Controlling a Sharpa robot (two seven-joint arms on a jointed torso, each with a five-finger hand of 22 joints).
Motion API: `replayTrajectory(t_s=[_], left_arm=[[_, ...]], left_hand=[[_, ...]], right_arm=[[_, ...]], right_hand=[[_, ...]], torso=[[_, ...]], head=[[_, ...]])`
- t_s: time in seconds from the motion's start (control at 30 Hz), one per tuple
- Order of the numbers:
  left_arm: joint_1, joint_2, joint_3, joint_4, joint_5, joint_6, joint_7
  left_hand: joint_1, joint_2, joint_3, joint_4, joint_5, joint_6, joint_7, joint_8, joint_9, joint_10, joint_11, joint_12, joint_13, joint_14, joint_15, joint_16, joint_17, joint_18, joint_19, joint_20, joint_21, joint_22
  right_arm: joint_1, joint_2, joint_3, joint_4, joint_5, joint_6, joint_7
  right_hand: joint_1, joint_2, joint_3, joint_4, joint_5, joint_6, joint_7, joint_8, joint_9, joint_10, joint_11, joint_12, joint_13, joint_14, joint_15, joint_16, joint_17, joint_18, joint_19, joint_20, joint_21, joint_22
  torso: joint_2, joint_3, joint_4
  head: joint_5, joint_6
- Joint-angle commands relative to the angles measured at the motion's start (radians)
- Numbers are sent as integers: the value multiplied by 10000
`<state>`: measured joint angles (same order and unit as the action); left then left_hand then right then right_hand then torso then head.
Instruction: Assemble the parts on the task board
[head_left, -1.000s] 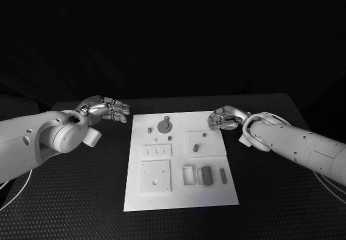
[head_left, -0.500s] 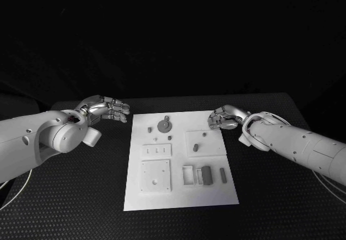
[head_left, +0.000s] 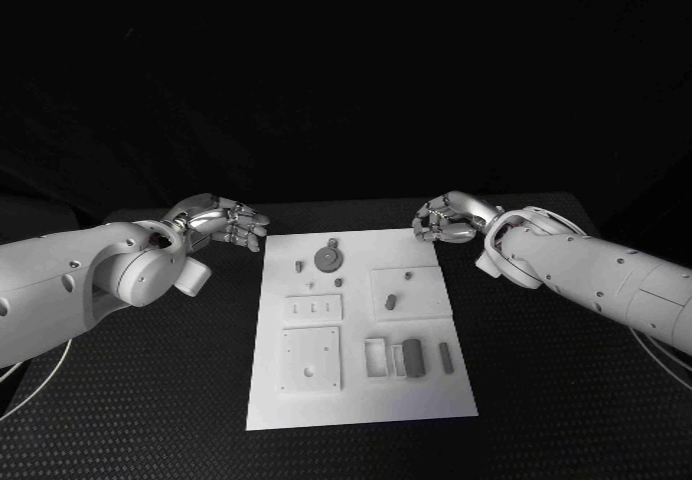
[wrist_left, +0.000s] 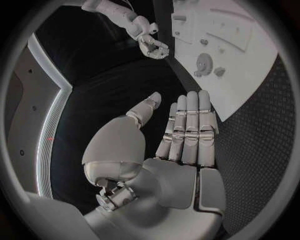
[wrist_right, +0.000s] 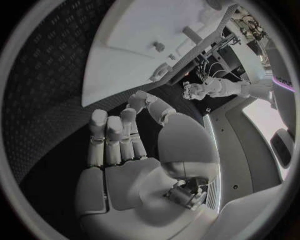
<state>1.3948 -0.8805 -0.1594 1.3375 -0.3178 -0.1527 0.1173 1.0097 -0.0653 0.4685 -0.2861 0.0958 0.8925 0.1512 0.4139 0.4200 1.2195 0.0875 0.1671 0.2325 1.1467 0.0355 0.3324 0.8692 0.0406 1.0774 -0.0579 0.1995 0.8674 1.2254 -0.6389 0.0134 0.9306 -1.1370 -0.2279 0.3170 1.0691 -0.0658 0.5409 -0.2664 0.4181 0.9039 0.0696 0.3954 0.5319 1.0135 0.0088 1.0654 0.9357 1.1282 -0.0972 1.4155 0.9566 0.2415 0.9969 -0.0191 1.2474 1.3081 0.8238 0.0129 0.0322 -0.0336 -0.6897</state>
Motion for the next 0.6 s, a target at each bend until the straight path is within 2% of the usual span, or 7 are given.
replayTrajectory(t_s=[0.03,0.17,0.3,0.37,0.43,0.5,0.6], left_arm=[[32,261,9,-142,-923,148,-543],[162,607,6,-317,-1532,395,-1133],[402,1025,-36,-520,-2123,468,-1869],[506,1244,-43,-586,-2290,414,-2276],[595,1516,-52,-670,-2407,325,-2732],[611,1716,-58,-729,-2397,462,-2940],[610,2042,-74,-729,-2373,249,-3135]], left_hand=[[-505,9,-318,99,-84,315,-132,90,61,360,-160,157,139,315,-157,201,210,127,301,-155,183,146],[-1573,60,-1193,89,-447,743,-330,138,157,883,-430,414,490,647,-430,718,662,161,721,-430,527,481],[-2474,102,-1741,316,-484,1001,-460,189,247,1236,-639,698,837,844,-628,1224,1038,202,977,-606,783,735],[-2710,102,-1921,284,-470,1162,-550,216,326,1336,-757,937,1136,859,-761,1647,1347,225,1097,-740,990,972],[-2841,32,-1960,327,-472,1319,-635,270,404,1436,-859,1163,1372,924,-869,1978,1562,248,1229,-841,1183,1168],[-2782,-90,-1942,259,-468,1420,-682,304,465,1483,-920,1346,1561,945,-938,2217,1711,251,1300,-903,1331,1329],[-2092,-449,-1913,-34,-468,1351,-638,207,507,1310,-922,1604,1888,832,-990,2626,1969,211,1280,-971,1577,1659]], right_arm=[[178,-39,-5,296,-790,-134,-321],[380,-40,-5,729,-1365,-11,-760],[455,24,-5,1310,-1993,166,-1364],[468,103,-5,1600,-2259,296,-1643],[469,199,-6,1903,-2514,378,-2039],[469,319,-6,2074,-2627,538,-2307],[470,541,-9,2380,-2933,674,-2699]], right_hand=[[-109,-7,-36,34,29,509,402,21,128,1,-84,56,-19,20,-69,50,17,203,-15,-66,57,154],[-118,-19,-42,43,32,522,394,19,139,20,-92,63,-23,35,-75,54,17,203,-3,-70,64,151],[-103,-17,-29,53,38,557,378,22,159,60,-108,76,-33,70,-91,62,15,203,26,-84,74,144],[-118,-32,-33,68,37,561,376,16,165,72,-112,78,-38,82,-95,61,13,203,37,-87,77,140],[-133,-39,-35,88,37,564,373,9,170,84,-115,79,-44,95,-99,60,10,203,50,-92,78,135],[-162,-53,-34,128,38,559,371,-8,176,100,-117,78,-55,113,-103,55,4,203,69,-99,75,124],[-345,-183,-69,295,39,503,383,-90,172,120,-109,63,-89,144,-101,29,-13,203,107,-112,56,94]], torso=[[-131,-27,-101],[-291,-37,-176],[-452,-43,-213],[-548,-40,-235],[-625,-44,-254],[-687,-56,-263],[-779,-53,-281]], head=[[39,59],[123,69],[243,74],[307,49],[368,33],[409,2],[488,-42]])
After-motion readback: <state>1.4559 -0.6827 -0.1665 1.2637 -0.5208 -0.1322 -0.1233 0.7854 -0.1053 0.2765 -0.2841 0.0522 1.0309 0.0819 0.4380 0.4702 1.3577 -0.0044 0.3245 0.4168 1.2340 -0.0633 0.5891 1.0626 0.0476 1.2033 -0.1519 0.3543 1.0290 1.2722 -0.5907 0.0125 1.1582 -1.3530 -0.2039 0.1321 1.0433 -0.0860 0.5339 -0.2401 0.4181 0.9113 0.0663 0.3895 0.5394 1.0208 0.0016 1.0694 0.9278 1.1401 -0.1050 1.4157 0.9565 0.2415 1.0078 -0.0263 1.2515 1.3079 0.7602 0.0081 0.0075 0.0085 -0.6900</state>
